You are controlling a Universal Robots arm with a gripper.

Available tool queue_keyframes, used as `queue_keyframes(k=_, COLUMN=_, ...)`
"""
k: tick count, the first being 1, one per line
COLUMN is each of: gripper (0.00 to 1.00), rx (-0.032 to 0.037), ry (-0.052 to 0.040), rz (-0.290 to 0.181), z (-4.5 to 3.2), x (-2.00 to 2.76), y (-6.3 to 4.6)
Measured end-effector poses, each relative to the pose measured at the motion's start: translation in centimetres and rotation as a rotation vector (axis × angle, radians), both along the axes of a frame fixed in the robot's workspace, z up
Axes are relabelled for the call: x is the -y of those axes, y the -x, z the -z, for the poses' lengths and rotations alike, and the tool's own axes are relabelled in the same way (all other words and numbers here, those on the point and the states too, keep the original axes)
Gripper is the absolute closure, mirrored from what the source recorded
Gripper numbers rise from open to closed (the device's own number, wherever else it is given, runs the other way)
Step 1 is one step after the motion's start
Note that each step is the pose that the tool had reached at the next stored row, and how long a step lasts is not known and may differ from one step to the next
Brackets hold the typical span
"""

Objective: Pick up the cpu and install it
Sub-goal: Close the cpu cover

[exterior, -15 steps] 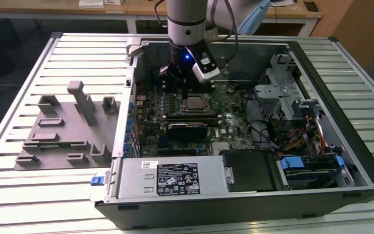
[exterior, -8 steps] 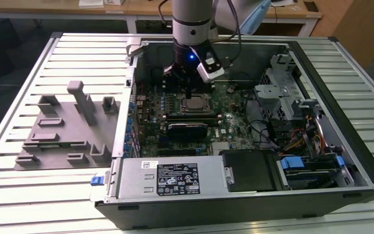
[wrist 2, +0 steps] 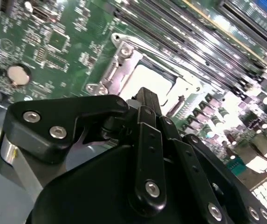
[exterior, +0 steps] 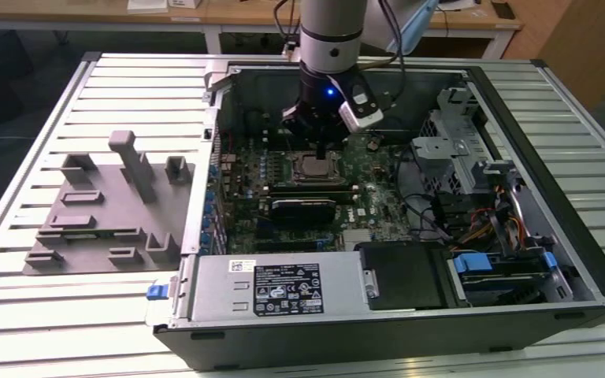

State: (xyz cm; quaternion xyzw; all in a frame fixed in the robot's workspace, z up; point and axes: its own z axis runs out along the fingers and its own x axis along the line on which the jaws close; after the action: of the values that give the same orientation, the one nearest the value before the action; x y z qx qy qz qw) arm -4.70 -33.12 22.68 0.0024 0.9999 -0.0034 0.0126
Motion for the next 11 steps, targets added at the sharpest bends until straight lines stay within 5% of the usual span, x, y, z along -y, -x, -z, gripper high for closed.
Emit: queue_keyframes(k=11, gripper=0.89, rx=0.0, ry=-0.0001, rz=0.0, z=-1.65, x=0.0, y=0.0)
